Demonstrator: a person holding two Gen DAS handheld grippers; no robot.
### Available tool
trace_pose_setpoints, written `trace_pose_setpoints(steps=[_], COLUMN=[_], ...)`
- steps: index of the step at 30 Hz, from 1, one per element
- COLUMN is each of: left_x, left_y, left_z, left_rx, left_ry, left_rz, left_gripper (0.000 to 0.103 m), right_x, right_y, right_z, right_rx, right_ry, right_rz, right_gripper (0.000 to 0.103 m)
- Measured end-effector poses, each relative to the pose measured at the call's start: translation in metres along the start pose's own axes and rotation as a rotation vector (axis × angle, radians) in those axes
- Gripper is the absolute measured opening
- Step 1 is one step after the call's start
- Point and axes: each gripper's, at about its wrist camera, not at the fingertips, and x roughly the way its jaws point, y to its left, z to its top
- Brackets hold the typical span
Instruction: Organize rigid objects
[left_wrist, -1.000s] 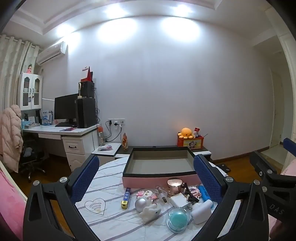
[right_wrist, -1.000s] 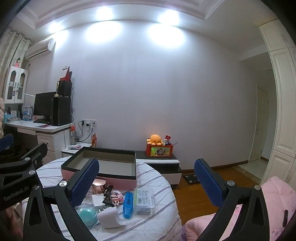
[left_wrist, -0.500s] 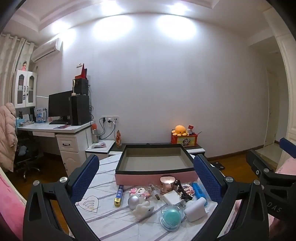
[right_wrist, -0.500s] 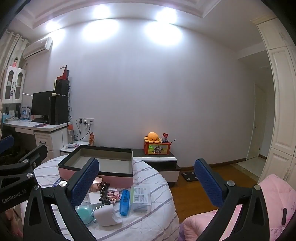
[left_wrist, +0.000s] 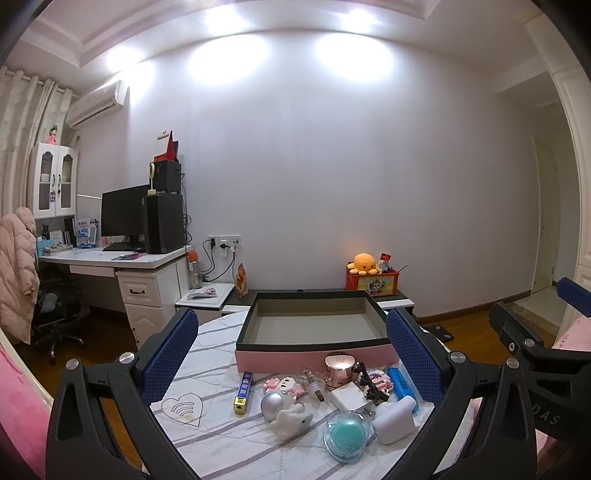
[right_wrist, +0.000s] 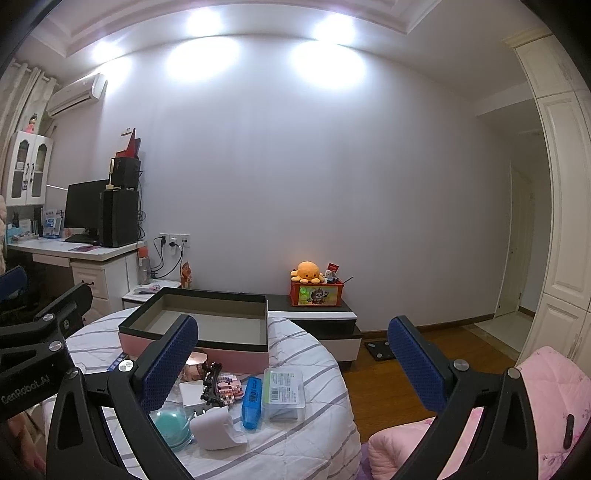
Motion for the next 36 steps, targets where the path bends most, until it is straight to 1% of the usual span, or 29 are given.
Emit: trace_pose_setpoints(steps=[6, 10, 14, 33, 36], left_x=[-0.0018, -0.0026, -0.0040, -0.0043, -0.0037], left_y=[0.0018, 0.0015, 0.0018, 0.0001, 0.0014], left_z=[0.0000, -0.0003, 0.0006, 0.0038, 0.0035], left_rx=[-0.005, -0.003, -0.008, 0.001, -0.005], left_ry=[0.005, 0.000, 0.001, -0.014, -0.013], left_rz=[-0.008, 0.001, -0.010, 0.013, -0.004], left_gripper=[0.103, 0.103, 0.103, 0.103, 0.103], right_x=[0.0002, 0.0016, 0.0021, 0.0020, 0.0014], right_y=[-0.0001, -0.0005, -0.0007, -0.0007, -0.0002], right_z=[-0.0002, -0.0003, -0.0008, -0.0031, -0.0024], right_rx=[0.000, 0.001, 0.000, -0.010, -0.014], right_ry=[0.004, 0.005, 0.003, 0.013, 0.013], right_rz=[0.002, 0.000, -0.001, 0.006, 0.006], right_gripper=[0.103, 0.103, 0.103, 0.103, 0.103])
